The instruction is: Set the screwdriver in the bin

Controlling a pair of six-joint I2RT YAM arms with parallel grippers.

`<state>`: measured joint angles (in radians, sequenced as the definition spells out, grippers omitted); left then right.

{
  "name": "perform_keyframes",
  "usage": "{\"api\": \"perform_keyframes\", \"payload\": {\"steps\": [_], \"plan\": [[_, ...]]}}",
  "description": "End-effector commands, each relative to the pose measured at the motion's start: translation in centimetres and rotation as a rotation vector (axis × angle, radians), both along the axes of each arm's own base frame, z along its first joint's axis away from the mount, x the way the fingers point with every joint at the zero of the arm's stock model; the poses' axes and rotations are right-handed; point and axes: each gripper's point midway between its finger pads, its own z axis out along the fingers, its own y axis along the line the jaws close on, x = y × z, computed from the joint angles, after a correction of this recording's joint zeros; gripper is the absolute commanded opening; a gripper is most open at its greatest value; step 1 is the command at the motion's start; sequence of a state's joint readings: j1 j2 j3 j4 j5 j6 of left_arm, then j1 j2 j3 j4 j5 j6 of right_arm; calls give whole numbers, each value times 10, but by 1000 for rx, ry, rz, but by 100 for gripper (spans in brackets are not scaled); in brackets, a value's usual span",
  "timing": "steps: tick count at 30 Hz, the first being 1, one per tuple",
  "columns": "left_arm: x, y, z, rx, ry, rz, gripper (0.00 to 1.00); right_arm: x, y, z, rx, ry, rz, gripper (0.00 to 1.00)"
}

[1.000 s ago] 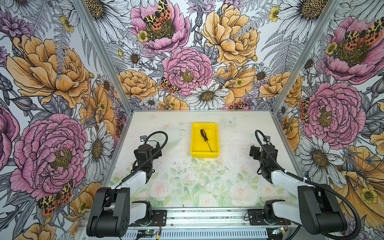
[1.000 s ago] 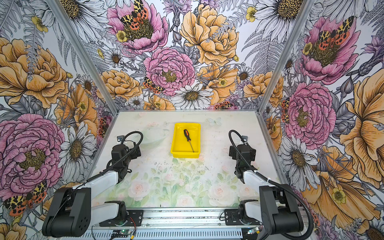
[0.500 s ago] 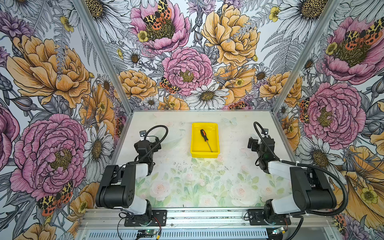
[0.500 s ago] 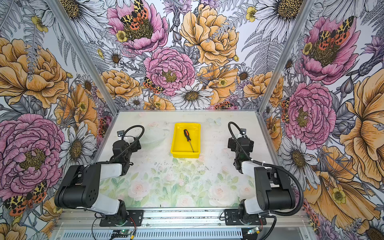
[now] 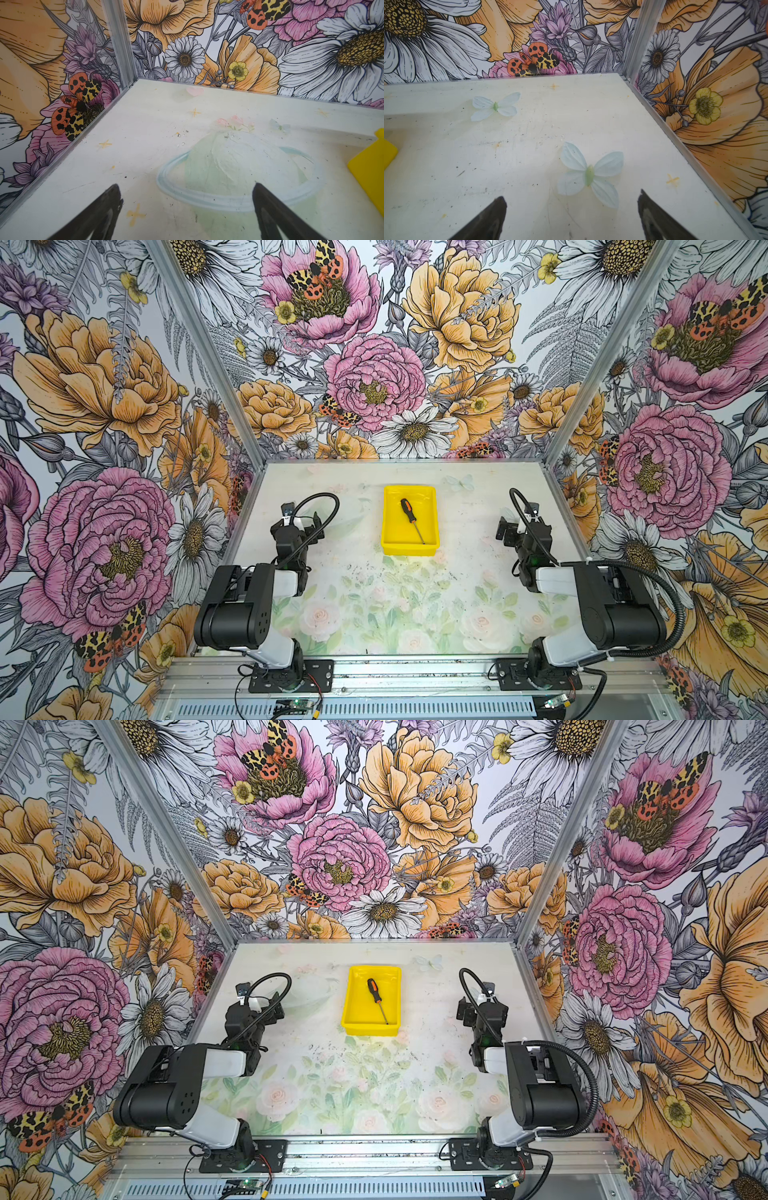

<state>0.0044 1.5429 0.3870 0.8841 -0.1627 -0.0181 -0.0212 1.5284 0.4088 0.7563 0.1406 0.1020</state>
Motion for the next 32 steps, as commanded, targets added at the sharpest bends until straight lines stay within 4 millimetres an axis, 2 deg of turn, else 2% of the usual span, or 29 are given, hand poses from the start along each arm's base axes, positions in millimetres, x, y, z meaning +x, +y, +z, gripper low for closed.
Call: {"api": "perform_keyframes", "payload": {"steps": [1,32], "plan": [[0,-4,6,16,-30,-18,99,7,5,14,-6,-64,29,99],[2,-10,6,23,-29,-57,99,5,6,16,-15,-76,26,100]]}}
